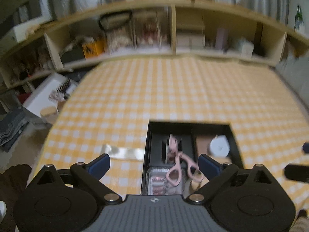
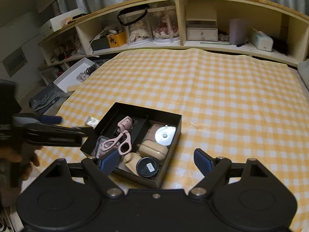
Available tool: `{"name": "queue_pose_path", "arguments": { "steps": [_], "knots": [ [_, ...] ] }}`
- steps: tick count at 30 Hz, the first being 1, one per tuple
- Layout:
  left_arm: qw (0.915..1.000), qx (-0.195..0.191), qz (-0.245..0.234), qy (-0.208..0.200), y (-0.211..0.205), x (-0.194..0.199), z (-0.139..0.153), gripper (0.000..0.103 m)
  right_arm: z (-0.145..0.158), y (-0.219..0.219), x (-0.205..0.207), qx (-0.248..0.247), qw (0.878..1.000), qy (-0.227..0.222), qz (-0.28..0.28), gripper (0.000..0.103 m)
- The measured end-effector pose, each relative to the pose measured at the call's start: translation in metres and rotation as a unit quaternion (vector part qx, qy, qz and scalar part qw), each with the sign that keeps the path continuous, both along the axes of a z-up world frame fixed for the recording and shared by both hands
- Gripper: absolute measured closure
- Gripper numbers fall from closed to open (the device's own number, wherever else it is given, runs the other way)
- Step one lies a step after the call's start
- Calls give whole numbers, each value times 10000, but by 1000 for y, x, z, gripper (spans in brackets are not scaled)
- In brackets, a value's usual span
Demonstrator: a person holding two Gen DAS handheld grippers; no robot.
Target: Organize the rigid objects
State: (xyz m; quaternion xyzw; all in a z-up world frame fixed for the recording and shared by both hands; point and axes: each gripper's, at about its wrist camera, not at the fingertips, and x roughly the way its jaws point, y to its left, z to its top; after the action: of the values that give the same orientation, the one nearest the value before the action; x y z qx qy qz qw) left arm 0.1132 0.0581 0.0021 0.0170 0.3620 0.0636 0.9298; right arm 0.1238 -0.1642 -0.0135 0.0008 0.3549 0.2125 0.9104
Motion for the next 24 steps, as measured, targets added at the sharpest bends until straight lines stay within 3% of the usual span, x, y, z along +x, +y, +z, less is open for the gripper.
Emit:
{"name": "queue_pose_path", "arguments": {
  "steps": [10,14,24],
  "knots": [
    [9974,-389,-98,-592,-16,-73,31,1,10,-27,-40,208,9985,-310,-406,4],
    [9960,-350,-97,-818,-23,-100,37,0,14,-36,-63,231,9974,-425,-528,0],
    [9960,-234,-81,-859,-31,-152,30,0,7,-53,-113,127,9936,-760,-832,0]
  ]
}}
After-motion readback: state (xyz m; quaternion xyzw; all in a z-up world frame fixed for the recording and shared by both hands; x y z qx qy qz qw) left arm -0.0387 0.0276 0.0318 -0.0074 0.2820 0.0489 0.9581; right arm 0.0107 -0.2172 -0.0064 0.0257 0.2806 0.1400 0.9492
